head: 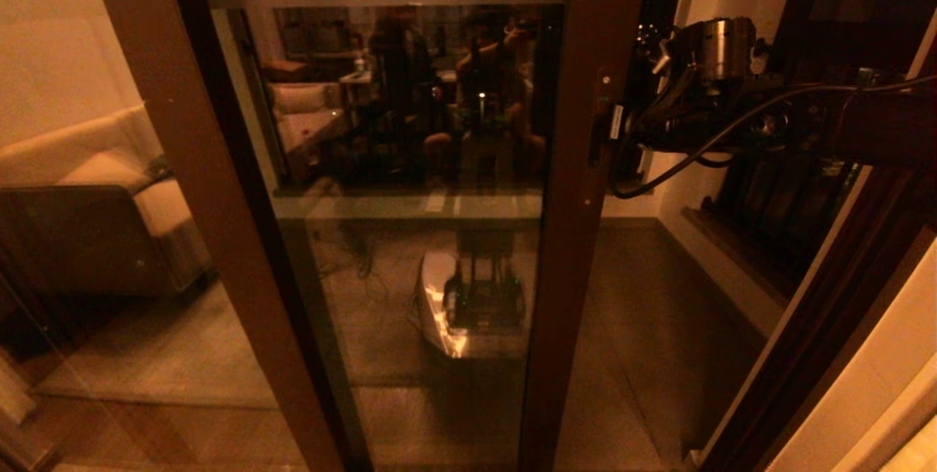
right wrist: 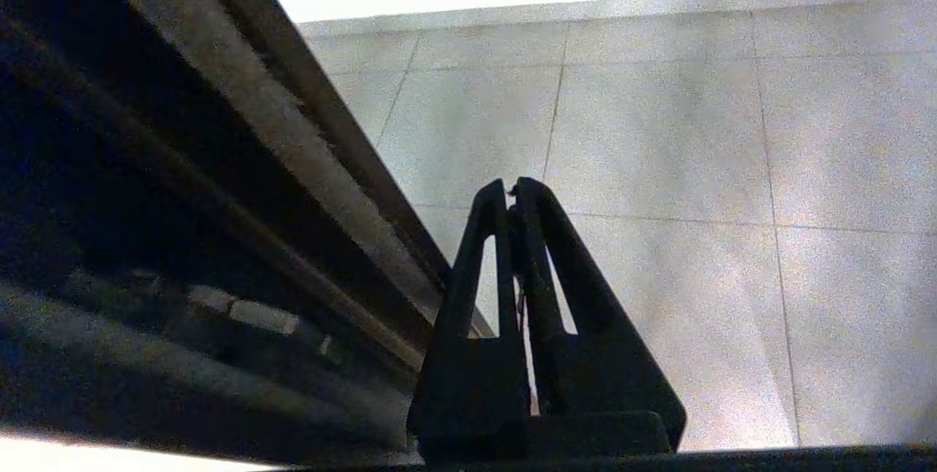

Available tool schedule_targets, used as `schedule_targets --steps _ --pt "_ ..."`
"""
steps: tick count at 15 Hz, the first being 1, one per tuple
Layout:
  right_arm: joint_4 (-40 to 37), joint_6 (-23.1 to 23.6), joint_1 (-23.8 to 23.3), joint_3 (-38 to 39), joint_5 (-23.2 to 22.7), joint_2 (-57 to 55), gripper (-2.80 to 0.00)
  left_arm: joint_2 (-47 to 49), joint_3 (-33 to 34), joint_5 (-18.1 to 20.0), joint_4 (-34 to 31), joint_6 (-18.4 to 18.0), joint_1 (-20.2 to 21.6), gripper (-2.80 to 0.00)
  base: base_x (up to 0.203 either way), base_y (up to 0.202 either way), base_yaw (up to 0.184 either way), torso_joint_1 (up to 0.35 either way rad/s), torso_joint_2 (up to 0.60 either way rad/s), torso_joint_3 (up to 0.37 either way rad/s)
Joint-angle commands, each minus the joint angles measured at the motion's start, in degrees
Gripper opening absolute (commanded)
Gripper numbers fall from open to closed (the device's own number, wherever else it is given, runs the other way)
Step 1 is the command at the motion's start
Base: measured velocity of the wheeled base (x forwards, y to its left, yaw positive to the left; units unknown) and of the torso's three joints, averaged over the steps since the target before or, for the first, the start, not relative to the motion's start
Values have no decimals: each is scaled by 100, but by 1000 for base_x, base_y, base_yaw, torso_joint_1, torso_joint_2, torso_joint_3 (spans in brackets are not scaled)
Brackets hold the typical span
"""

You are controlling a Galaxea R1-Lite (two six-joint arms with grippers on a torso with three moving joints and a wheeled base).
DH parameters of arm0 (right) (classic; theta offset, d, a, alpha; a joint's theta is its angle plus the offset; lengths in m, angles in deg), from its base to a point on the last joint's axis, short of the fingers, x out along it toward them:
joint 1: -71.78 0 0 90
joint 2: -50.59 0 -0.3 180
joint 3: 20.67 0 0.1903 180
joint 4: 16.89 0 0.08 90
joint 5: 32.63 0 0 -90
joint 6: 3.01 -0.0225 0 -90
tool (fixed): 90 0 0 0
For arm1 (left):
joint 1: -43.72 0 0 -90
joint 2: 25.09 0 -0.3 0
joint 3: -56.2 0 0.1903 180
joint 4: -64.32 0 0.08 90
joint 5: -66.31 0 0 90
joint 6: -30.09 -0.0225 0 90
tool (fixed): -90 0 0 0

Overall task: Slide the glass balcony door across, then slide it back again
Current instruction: Open the slid door

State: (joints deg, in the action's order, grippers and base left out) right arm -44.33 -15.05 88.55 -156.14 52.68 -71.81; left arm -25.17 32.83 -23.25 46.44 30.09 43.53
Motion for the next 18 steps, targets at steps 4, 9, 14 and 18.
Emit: schedule_targets --steps 4,9,14,18 --pt "56 0 240 -14 -42 -214 -280 7 220 0 5 0 1 -280 0 0 0 0 0 0" --pt "214 0 351 -33 -9 -433 -280 7 220 0 5 0 1 -280 0 0 0 0 0 0" --pt "302 -8 581 -37 160 -601 -280 7 213 0 5 0 1 -280 0 0 0 0 0 0" --pt "443 -16 724 -34 345 -769 -280 7 213 0 5 0 1 -280 0 0 0 0 0 0"
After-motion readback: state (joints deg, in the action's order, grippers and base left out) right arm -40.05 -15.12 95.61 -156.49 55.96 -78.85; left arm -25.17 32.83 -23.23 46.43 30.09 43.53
